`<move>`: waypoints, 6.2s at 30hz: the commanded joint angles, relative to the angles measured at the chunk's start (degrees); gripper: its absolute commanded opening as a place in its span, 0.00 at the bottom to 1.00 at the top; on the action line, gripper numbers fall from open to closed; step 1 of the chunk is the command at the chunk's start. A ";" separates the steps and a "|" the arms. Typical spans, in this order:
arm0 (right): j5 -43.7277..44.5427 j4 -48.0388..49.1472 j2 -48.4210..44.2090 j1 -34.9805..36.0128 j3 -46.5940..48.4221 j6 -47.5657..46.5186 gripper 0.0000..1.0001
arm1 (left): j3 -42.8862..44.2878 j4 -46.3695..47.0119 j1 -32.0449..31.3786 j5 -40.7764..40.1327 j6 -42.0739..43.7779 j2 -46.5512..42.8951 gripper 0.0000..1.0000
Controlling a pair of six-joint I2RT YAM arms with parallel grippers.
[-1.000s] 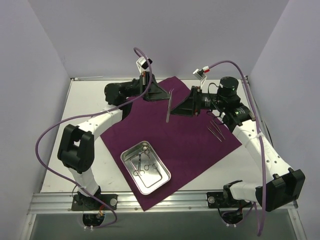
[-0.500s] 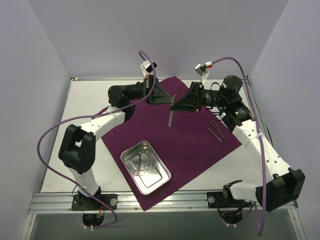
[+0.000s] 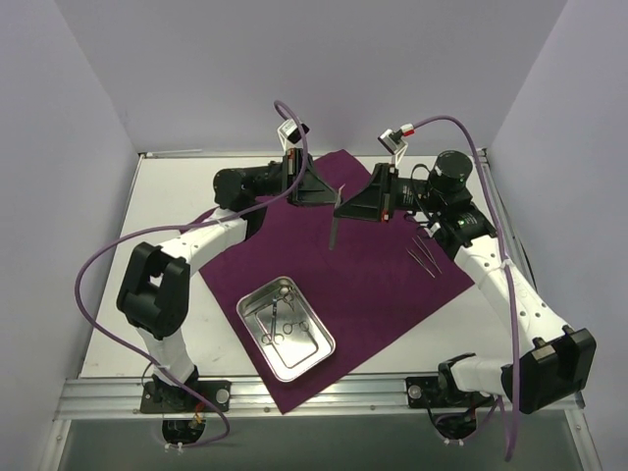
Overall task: Open and lay out the surgical kit
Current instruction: Place the medical item in the surgical kit.
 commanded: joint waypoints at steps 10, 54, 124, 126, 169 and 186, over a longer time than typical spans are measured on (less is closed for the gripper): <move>2.83 -22.53 0.39 0.45 6.32 -19.45 0.00 | -4.07 -12.05 4.57 -1.15 15.51 -5.63 0.65; 71.74 -54.20 22.45 -1.84 -0.53 -66.66 0.00 | 7.25 -112.35 14.24 -22.24 93.04 -16.80 0.94; 76.83 -43.47 29.49 -3.69 -8.00 -65.96 0.03 | 11.56 -117.72 14.51 -21.54 97.18 -10.91 0.94; 76.75 -43.47 29.22 -3.69 -8.27 -65.96 0.03 | 11.47 -117.54 14.51 -21.45 97.18 -11.00 0.94; 77.62 -43.47 28.17 -2.98 -9.50 -66.22 0.19 | 12.26 -118.16 14.68 -22.67 94.98 -10.47 0.94; 77.01 -42.77 25.45 -2.54 -9.94 -66.14 0.31 | 12.09 -118.86 15.12 -20.21 94.80 -10.82 0.94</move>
